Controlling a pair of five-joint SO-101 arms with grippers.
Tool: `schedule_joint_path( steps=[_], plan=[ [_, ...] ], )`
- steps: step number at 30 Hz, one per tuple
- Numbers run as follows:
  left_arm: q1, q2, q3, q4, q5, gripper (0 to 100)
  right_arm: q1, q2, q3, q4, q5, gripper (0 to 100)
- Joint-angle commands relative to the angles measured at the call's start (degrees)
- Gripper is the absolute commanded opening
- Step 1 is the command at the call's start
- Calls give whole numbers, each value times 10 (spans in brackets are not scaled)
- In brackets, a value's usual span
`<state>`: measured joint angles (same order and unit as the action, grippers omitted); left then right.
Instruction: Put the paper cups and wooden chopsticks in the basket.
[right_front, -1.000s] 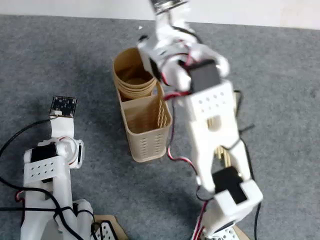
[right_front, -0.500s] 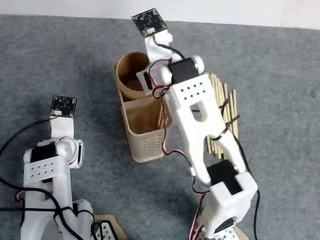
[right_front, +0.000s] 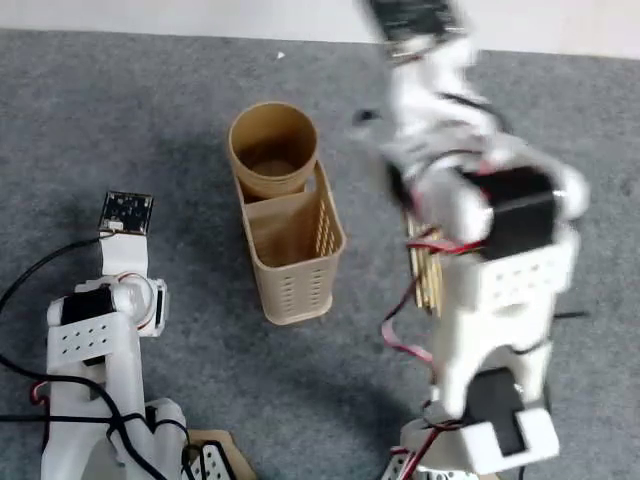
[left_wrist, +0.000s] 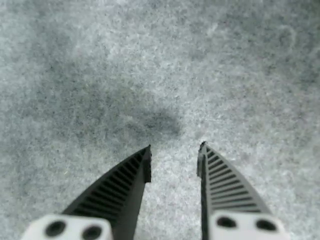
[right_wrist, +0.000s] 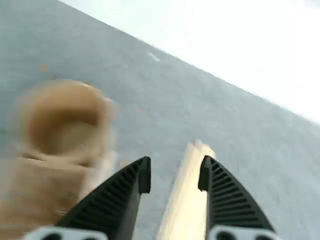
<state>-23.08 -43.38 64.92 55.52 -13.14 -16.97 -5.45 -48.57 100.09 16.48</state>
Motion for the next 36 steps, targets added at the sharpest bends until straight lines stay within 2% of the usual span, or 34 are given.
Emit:
schedule_joint_path(
  steps=[1, 5, 8, 11, 15, 18, 22, 30, 36],
  plan=[
    [7, -12, -2, -5, 5, 182, 93, -27, 137, 10, 27, 170],
    [31, -15, -3, -7, 5, 182, 188, -41, 277, -11, 48, 170],
    [62, -15, -3, -6, 4, 182, 239, -49, 401, -122, 64, 170],
    [65, -15, -3, -17, 4, 182, 251, -59, 575, -258, 66, 170],
    [65, -11, 5, -79, 4, 182, 248, -79, 769, -445, 62, 170],
    [81, -11, 51, -129, 5, 182, 242, -94, 868, -548, 65, 170],
    [90, -15, 105, -199, 3, 182, 233, -97, 885, -593, 62, 170],
    [90, -15, 108, -200, 2, 182, 175, -14, 858, -593, 66, 170],
    [89, -15, 109, -200, 2, 182, 167, 60, 796, -590, 66, 169]
  ],
)
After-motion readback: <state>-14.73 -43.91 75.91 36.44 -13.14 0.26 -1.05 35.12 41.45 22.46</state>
